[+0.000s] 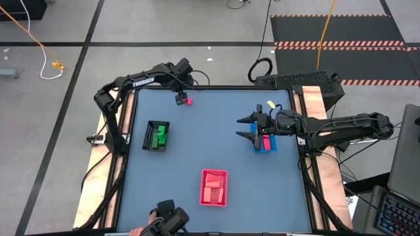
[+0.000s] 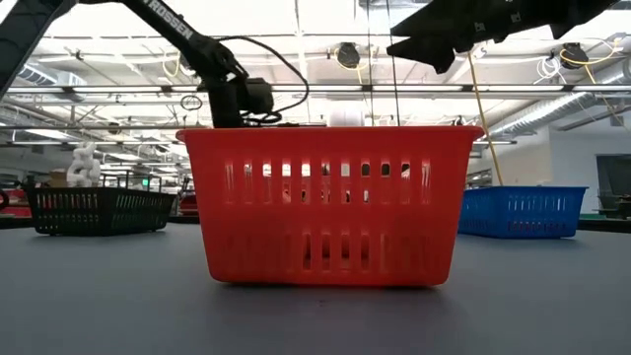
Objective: Sort & place blocks by color
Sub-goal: Put the red block into the blue bin
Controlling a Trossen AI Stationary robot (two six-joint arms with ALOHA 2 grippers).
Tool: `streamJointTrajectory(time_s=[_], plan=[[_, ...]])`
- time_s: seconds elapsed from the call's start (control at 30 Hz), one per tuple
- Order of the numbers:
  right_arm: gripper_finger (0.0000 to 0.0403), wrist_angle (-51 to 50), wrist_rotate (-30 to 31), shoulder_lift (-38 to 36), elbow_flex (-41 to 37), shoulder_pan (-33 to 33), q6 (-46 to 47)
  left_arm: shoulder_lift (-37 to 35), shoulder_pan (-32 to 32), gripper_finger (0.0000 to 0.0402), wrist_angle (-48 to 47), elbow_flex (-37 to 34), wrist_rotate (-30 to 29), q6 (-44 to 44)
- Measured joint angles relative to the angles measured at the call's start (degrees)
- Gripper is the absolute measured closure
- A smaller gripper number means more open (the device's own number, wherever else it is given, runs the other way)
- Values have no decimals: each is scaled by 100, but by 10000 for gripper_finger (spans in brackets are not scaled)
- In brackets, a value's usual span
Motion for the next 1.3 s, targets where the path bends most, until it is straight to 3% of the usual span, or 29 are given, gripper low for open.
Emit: streamJointTrajectory(time_s=[0.47,1.3], plan=[[177,-359,15,0,0,1,-115,476,-373,110,43,1,-237,1384],[177,-596,22,0,0,-2,-283,1075,-480,119,206,9,-194,1596]])
